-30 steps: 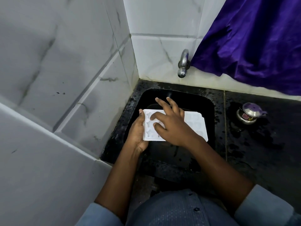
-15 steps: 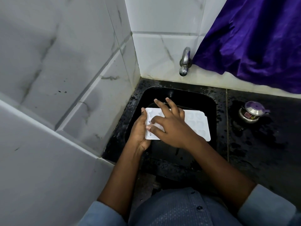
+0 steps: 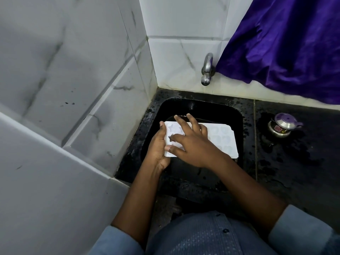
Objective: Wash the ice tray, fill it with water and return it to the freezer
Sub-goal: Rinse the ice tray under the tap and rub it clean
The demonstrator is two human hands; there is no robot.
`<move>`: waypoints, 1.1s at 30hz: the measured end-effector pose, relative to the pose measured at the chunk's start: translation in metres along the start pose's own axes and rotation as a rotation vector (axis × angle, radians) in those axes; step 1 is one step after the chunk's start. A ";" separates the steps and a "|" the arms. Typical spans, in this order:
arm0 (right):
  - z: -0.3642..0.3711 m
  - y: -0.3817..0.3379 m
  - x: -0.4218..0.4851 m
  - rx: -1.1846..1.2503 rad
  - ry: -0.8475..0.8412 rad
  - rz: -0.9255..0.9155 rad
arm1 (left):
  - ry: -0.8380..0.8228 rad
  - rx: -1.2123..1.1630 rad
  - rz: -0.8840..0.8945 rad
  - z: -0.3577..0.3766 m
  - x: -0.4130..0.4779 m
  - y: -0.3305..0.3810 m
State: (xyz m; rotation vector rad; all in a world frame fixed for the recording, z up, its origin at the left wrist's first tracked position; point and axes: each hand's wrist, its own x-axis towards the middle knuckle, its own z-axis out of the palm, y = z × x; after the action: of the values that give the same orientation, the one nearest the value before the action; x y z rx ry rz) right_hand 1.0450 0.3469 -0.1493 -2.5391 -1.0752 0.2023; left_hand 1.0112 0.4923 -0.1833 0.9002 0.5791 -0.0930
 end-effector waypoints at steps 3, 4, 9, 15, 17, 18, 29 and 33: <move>0.002 0.000 -0.002 0.030 0.024 -0.025 | 0.013 -0.014 -0.005 -0.001 0.000 0.000; 0.002 0.000 -0.003 0.055 0.061 -0.038 | 0.006 -0.017 -0.006 -0.001 -0.001 0.000; 0.006 0.002 -0.002 0.022 0.081 -0.016 | -0.009 -0.005 0.001 0.004 -0.002 0.001; 0.009 0.004 -0.002 0.023 0.112 -0.041 | 0.004 -0.010 -0.012 0.005 -0.003 0.002; 0.007 0.003 -0.001 0.055 0.162 -0.044 | -0.004 -0.016 0.004 0.004 -0.003 0.002; 0.005 0.003 0.000 0.049 0.157 -0.040 | -0.007 -0.014 0.007 0.004 -0.003 0.002; 0.005 0.002 0.001 0.032 0.121 -0.037 | -0.008 -0.034 -0.014 0.006 -0.001 0.003; 0.009 0.002 0.002 -0.026 0.030 -0.007 | 0.003 -0.019 0.001 0.004 0.002 0.001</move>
State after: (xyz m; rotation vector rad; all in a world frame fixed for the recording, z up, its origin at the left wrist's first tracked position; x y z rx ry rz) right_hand 1.0452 0.3495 -0.1579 -2.5527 -1.0820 0.1486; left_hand 1.0149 0.4904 -0.1815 0.8822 0.5814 -0.0854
